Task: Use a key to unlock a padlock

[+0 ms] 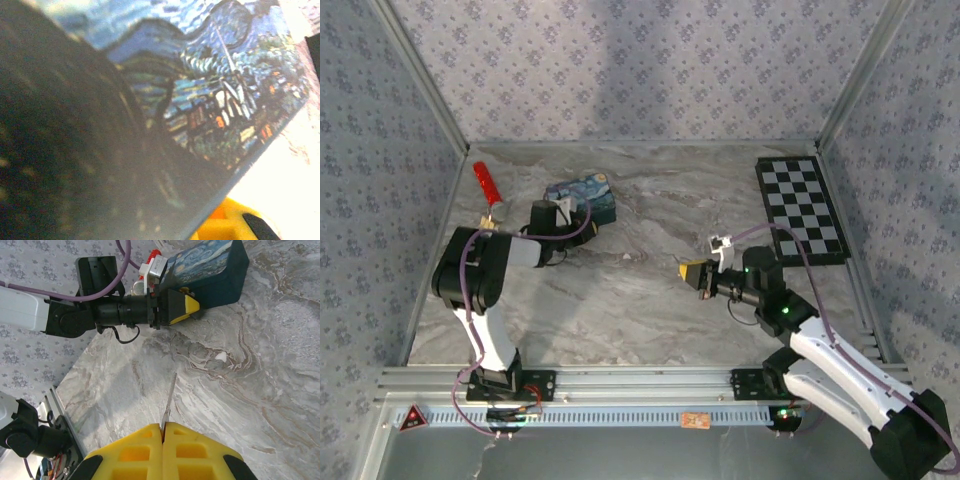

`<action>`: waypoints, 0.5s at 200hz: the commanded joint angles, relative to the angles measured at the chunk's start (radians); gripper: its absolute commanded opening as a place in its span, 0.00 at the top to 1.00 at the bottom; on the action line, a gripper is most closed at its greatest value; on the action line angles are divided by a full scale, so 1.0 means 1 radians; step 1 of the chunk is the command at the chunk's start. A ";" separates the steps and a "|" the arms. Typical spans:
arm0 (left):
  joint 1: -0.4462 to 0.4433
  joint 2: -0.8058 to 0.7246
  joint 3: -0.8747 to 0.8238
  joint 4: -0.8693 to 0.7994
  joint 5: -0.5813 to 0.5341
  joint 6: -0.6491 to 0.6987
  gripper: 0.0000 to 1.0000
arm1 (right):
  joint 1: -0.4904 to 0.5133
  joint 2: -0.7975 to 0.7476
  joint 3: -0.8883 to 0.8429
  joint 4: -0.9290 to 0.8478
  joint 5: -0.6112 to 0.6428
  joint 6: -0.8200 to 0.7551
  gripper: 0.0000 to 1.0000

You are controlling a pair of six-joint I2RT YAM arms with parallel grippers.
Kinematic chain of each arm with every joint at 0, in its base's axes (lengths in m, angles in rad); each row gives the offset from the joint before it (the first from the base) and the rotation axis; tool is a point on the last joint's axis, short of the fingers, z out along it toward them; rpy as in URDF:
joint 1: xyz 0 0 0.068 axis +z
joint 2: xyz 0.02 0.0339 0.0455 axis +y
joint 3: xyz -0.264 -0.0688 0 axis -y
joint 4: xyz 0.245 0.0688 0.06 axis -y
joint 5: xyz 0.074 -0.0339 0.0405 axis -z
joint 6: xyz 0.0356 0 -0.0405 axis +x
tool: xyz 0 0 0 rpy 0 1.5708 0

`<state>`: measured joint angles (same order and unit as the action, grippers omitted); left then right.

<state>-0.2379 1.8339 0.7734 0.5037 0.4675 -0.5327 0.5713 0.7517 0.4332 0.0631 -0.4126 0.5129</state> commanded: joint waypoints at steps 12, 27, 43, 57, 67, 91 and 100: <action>-0.008 -0.091 -0.025 0.020 0.138 0.024 0.98 | 0.060 0.050 -0.052 0.128 0.073 0.099 1.00; -0.006 -0.106 -0.019 -0.013 0.200 0.037 0.98 | 0.097 0.108 -0.073 0.206 0.104 0.151 1.00; -0.006 -0.113 -0.011 -0.039 0.288 0.041 0.99 | 0.121 0.188 -0.092 0.309 0.114 0.198 1.00; -0.006 -0.124 -0.011 -0.059 0.341 0.035 0.99 | 0.133 0.266 -0.100 0.408 0.109 0.251 1.00; -0.006 -0.134 -0.014 -0.070 0.368 0.028 1.00 | 0.143 0.323 -0.102 0.480 0.107 0.277 1.00; -0.006 -0.157 -0.016 -0.097 0.409 0.008 1.00 | 0.185 0.424 -0.076 0.563 0.138 0.301 1.00; -0.007 -0.159 -0.016 -0.097 0.425 -0.006 1.00 | 0.189 0.469 -0.068 0.602 0.137 0.318 1.00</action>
<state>-0.2379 1.7344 0.7536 0.4004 0.7666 -0.5251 0.7372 1.1454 0.3408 0.4889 -0.3088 0.7586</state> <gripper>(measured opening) 0.121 0.064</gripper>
